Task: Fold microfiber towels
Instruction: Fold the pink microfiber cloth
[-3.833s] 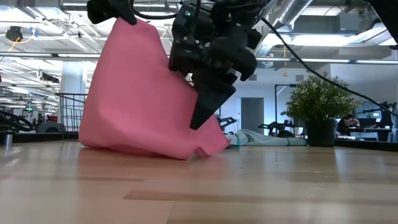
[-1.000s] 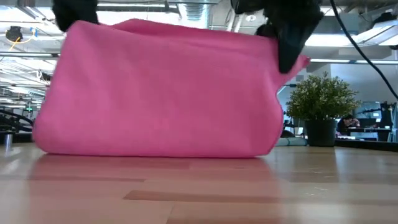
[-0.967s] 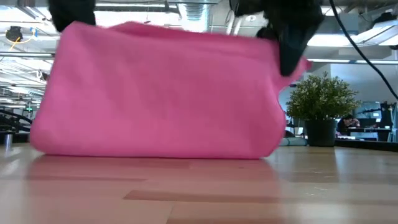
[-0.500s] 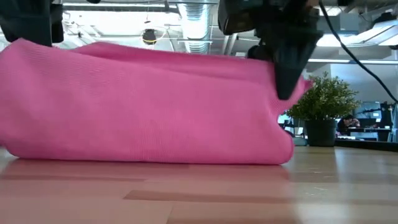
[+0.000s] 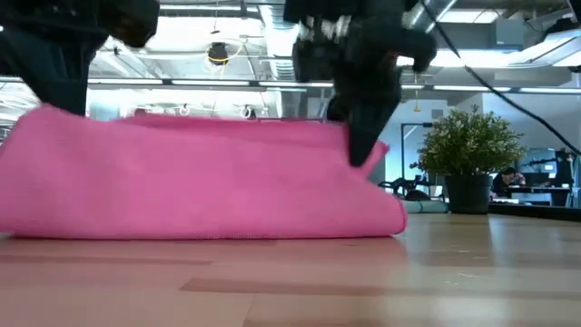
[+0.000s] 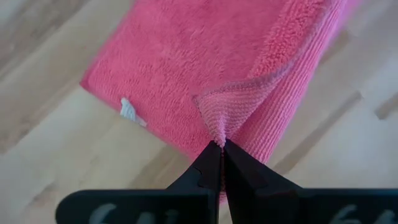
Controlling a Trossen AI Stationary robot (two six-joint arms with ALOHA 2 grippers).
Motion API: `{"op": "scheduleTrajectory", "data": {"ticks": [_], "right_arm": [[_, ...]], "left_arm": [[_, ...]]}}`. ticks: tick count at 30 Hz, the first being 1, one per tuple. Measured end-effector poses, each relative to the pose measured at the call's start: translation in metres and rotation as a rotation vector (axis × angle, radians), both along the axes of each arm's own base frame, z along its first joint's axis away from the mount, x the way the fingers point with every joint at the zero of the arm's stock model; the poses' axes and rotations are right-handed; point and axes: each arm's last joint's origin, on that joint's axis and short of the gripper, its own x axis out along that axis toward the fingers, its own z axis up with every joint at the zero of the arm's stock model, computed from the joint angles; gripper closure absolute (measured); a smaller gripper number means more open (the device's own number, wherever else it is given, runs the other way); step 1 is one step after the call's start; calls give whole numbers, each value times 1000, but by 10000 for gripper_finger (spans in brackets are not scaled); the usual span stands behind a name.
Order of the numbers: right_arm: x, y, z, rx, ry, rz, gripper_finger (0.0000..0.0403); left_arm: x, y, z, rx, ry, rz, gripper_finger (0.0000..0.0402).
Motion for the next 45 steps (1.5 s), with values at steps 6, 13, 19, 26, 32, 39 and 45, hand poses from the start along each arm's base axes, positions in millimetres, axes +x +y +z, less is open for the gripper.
{"op": "scheduleTrajectory", "data": {"ticks": [6, 13, 19, 26, 32, 39, 45], "right_arm": [[4, -11, -15, -13, 35, 18, 399], [6, -16, -20, -26, 39, 11, 381], [7, -18, -20, -28, 31, 4, 354], [8, -18, -19, -35, 18, 5, 300], [7, -20, -20, -79, 29, -3, 233], [-4, -22, -19, -7, 147, -13, 199], [-8, -20, -18, 39, 191, -18, 201]], "left_arm": [[6, 10, -7, 21, 30, 87, 401], [10, 22, -6, 30, 55, 140, 401], [9, 32, -7, 46, 108, 171, 388], [12, 41, -7, 51, 115, 189, 317], [14, 45, -7, 71, 113, 160, 261], [13, 17, -7, -26, 79, -175, 244], [-2, -24, -5, 18, -16, -485, 244]]}}
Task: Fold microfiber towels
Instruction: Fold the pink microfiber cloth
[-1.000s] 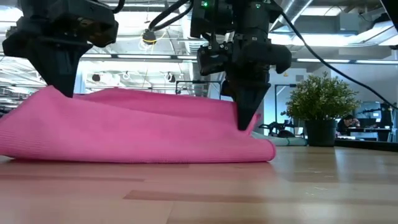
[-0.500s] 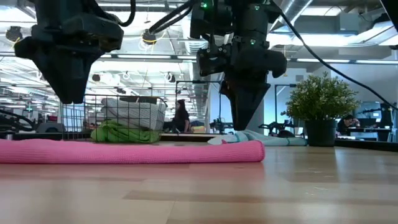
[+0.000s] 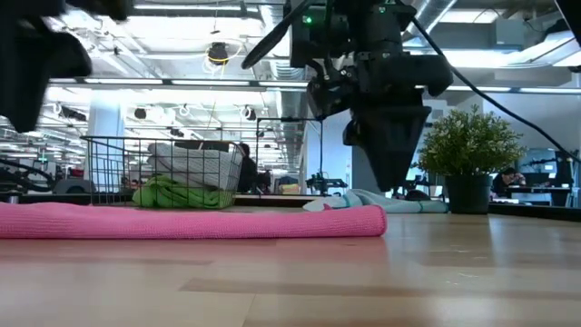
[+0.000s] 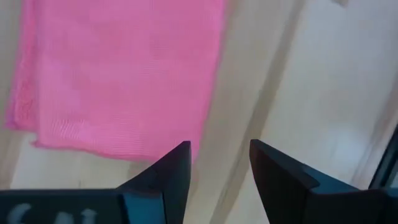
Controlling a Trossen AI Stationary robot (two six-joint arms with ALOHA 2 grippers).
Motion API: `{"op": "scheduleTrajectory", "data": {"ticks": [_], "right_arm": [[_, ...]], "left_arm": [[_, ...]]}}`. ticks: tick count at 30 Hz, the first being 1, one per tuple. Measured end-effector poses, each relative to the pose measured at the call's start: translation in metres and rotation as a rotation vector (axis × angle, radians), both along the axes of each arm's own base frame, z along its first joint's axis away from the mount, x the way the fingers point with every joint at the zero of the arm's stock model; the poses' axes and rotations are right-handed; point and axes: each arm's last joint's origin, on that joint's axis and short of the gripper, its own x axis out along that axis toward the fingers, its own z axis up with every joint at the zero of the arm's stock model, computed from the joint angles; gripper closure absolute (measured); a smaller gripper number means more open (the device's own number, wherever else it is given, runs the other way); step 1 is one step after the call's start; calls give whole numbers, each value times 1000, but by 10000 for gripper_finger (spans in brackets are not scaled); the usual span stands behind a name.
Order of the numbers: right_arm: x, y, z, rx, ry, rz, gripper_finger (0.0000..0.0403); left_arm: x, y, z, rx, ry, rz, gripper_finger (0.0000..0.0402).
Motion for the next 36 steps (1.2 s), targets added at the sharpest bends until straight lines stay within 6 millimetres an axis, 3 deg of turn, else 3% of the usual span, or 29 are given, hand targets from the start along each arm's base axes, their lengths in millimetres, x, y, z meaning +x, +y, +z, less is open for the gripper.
{"op": "scheduleTrajectory", "data": {"ticks": [7, 14, 18, 28, 36], "right_arm": [[0, 4, 0, 0, 0, -9, 210], [-1, 3, 6, 2, -19, -29, 211], [-4, 3, 25, 13, -91, -26, 214], [-19, 1, 93, 45, -395, -5, 231], [-30, 0, 115, 60, -457, -64, 239]], "left_arm": [[-23, -18, -9, 182, -127, -29, 244], [-32, -15, -37, 134, -116, -6, 244], [-34, -13, -45, 141, -125, -42, 244], [-40, -6, -59, 183, -105, -138, 244], [-44, -2, -70, 197, -113, -197, 244]]}}
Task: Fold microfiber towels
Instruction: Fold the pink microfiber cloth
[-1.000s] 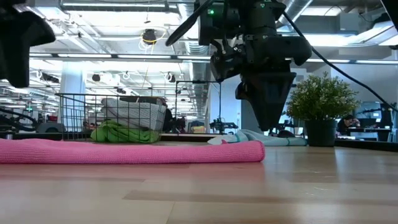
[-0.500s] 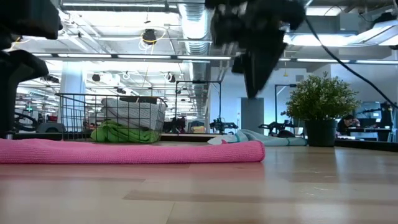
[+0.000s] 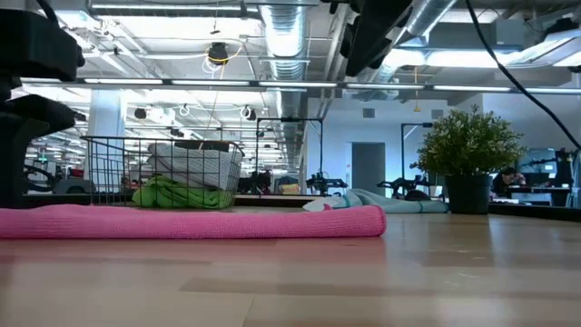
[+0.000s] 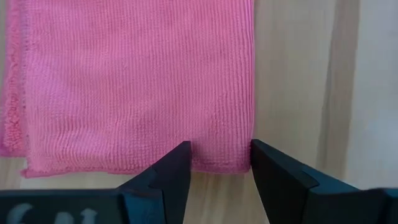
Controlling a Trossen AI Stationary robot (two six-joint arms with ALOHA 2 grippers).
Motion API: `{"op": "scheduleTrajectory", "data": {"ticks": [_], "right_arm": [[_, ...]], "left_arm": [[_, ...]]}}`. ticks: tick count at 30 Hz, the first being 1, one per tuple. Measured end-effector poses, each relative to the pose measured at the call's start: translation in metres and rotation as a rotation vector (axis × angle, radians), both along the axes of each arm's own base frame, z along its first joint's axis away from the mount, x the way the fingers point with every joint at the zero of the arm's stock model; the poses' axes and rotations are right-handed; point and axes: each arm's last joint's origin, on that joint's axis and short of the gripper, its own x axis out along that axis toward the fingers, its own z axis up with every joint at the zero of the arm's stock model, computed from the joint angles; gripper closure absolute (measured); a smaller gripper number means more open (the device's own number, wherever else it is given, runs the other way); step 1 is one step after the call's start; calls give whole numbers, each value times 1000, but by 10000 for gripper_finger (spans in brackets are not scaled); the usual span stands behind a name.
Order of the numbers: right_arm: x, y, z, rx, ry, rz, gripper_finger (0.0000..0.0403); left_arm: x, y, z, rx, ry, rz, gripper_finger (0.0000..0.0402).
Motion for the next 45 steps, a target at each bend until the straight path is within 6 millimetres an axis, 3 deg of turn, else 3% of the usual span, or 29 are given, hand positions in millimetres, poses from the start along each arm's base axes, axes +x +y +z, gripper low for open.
{"op": "scheduleTrajectory", "data": {"ticks": [12, 15, 19, 23, 29, 35, 45], "right_arm": [[-1, 0, 2, -14, -7, -15, 239], [-2, -1, 2, -19, -6, -17, 239], [-2, -1, 2, -19, -1, -18, 239], [-7, -1, 6, -17, 10, -25, 239], [-13, -2, 16, -16, -24, -28, 239], [-23, -5, 28, -15, -60, -36, 239], [-36, -9, 47, -10, -126, -43, 239]], "left_arm": [[-5, 8, -11, -3, 21, 4, 253], [-3, 9, -10, -25, 42, 2, 292], [3, 17, -7, -71, 79, 63, 379], [11, 26, 6, -62, 163, 94, 392], [40, 35, 42, -87, 215, -26, 399], [75, 58, 72, -94, 135, -134, 400], [146, 104, 73, -40, 97, -198, 401]]}}
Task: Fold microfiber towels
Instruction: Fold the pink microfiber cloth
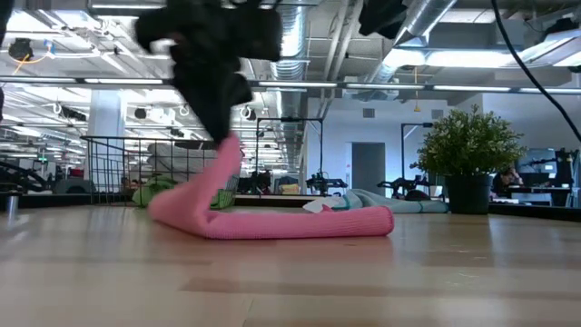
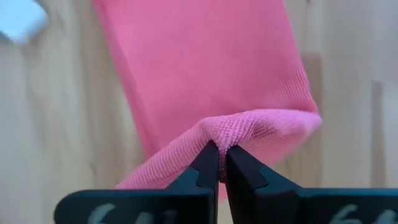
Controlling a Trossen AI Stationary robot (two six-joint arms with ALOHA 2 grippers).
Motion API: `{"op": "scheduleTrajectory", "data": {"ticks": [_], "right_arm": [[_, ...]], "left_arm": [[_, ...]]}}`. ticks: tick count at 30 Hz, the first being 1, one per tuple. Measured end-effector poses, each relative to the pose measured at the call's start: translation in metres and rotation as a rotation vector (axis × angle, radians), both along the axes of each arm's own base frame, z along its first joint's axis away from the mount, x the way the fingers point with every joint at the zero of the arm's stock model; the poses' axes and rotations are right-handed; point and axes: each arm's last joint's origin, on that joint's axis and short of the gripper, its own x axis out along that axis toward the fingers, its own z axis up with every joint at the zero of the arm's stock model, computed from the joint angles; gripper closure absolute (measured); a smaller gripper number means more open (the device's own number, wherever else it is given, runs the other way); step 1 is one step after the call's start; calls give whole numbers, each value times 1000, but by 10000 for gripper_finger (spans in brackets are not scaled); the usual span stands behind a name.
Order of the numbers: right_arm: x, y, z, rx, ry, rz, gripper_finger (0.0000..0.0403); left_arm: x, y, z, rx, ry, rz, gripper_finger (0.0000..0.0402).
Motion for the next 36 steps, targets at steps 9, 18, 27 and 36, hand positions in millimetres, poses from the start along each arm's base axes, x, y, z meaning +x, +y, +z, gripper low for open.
{"op": "scheduleTrajectory", "data": {"ticks": [9, 18, 27, 36], "right_arm": [[-24, -2, 26, 4, -90, 7, 239], [-36, -3, 36, 6, -124, 7, 239], [-35, -3, 34, 5, -112, 8, 239], [-35, -3, 34, 5, -112, 7, 239]], "left_arm": [[57, 6, 8, 61, -78, -152, 401], [86, 1, -1, 80, -94, -254, 401], [88, 1, 0, 84, -117, -271, 373], [88, 0, 0, 74, -120, -244, 288]]}}
